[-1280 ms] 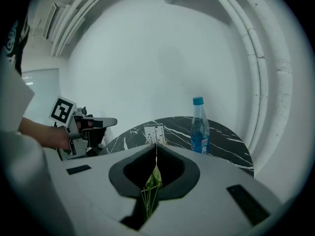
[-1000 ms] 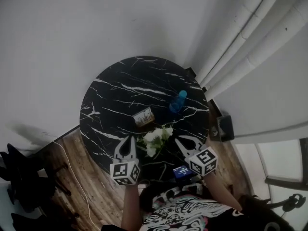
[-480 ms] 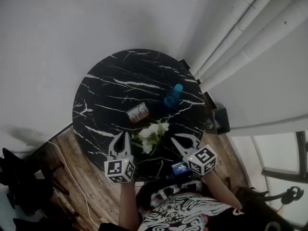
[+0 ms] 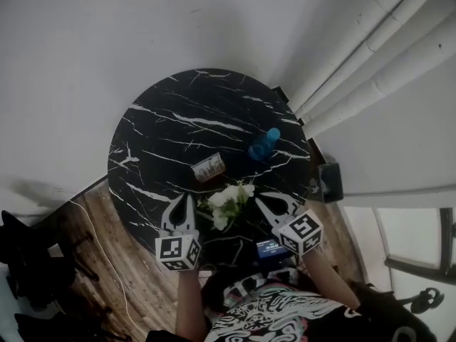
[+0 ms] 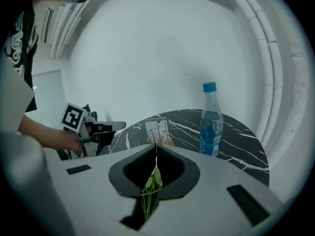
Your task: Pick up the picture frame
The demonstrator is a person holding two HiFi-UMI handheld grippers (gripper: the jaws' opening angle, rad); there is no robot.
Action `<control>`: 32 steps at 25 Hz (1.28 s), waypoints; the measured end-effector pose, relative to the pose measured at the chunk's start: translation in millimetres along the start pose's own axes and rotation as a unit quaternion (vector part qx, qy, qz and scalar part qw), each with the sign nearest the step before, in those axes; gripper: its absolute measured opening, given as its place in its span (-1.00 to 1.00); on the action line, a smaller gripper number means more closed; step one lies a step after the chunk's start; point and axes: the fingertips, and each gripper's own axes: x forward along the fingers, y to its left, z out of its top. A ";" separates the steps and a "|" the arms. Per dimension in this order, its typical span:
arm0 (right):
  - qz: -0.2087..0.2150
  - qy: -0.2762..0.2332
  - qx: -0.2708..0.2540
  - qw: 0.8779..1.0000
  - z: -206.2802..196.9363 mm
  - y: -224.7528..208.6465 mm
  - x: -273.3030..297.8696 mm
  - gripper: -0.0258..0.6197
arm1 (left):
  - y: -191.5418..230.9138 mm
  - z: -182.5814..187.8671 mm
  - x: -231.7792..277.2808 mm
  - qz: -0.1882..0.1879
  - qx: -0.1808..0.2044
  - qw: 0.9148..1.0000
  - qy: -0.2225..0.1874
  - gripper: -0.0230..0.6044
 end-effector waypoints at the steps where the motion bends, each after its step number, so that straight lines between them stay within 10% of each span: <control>1: 0.003 0.005 0.000 1.000 -0.7 -1.6 4.5 -0.86 | 1.9 -2.0 2.1 -0.001 0.001 1.000 0.003 -0.88; 23: 0.058 0.055 -0.055 0.995 -5.7 -38.9 104.5 -0.85 | 28.5 -52.2 55.6 -0.034 -0.018 0.997 0.073 -0.87; 32: 0.087 0.078 -0.051 0.992 -17.0 -38.4 129.6 -0.85 | 21.5 -66.1 71.4 -0.068 0.036 0.992 0.098 -0.68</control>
